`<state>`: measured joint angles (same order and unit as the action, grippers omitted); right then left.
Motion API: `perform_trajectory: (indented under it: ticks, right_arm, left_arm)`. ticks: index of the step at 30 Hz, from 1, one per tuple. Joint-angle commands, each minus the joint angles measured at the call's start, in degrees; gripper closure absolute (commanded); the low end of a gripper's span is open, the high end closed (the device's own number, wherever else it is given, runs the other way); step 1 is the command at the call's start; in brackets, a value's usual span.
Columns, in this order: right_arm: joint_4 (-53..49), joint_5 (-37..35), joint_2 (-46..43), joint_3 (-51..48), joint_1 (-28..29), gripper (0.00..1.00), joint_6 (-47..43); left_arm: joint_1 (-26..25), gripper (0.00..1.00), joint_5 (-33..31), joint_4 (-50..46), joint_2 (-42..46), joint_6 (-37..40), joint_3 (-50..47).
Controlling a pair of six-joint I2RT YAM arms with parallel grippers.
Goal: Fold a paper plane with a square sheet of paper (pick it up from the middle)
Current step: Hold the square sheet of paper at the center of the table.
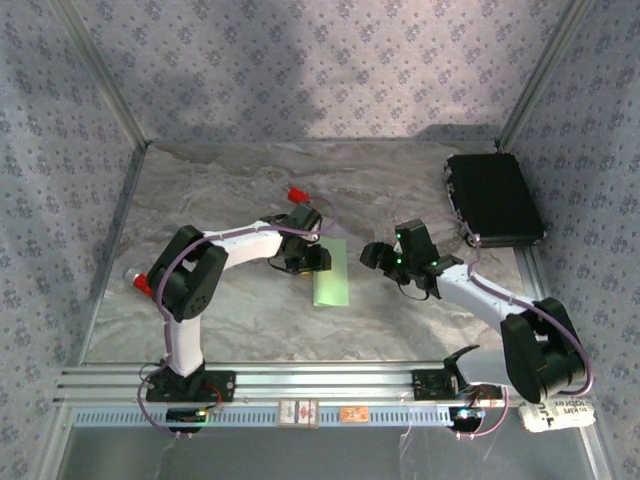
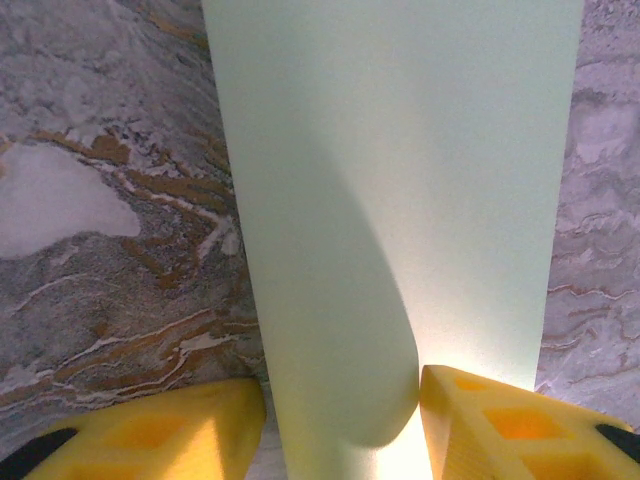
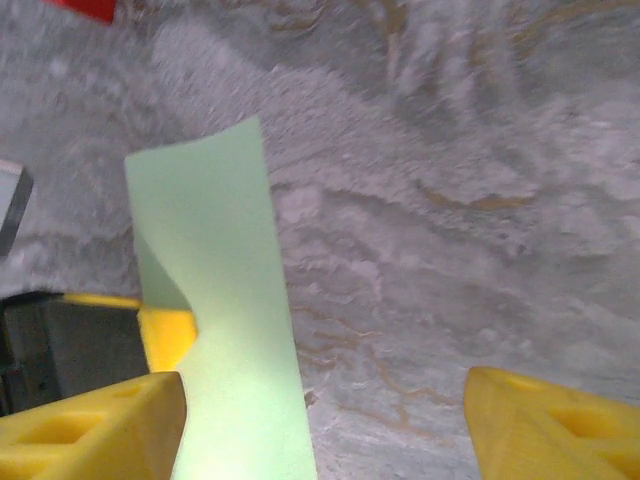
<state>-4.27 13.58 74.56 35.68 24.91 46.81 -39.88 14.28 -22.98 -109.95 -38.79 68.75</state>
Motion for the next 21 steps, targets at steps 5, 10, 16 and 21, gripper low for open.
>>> perform_trajectory:
  ticks: [5, 10, 16, 21]
  right_arm:
    - [8.4, 11.1, 8.2, 1.0, -0.2, 0.71, 1.8]
    - [8.8, 13.5, 13.3, 4.0, 1.2, 0.92, 1.5]
    - [8.9, 12.9, 19.0, 8.0, 3.3, 1.00, 1.5]
    - [9.0, 12.3, 23.4, 11.5, 5.0, 1.00, 1.5]
  left_arm:
    - [0.3, 0.50, -6.2, -2.5, -6.3, 1.5, -3.7]
    - [0.3, 0.50, -6.0, -2.6, -6.8, 1.9, -3.6]
    - [0.3, 0.50, -5.8, -2.6, -7.1, 1.9, -3.6]
    - [0.3, 0.50, -5.8, -2.5, -7.2, 1.9, -3.7]
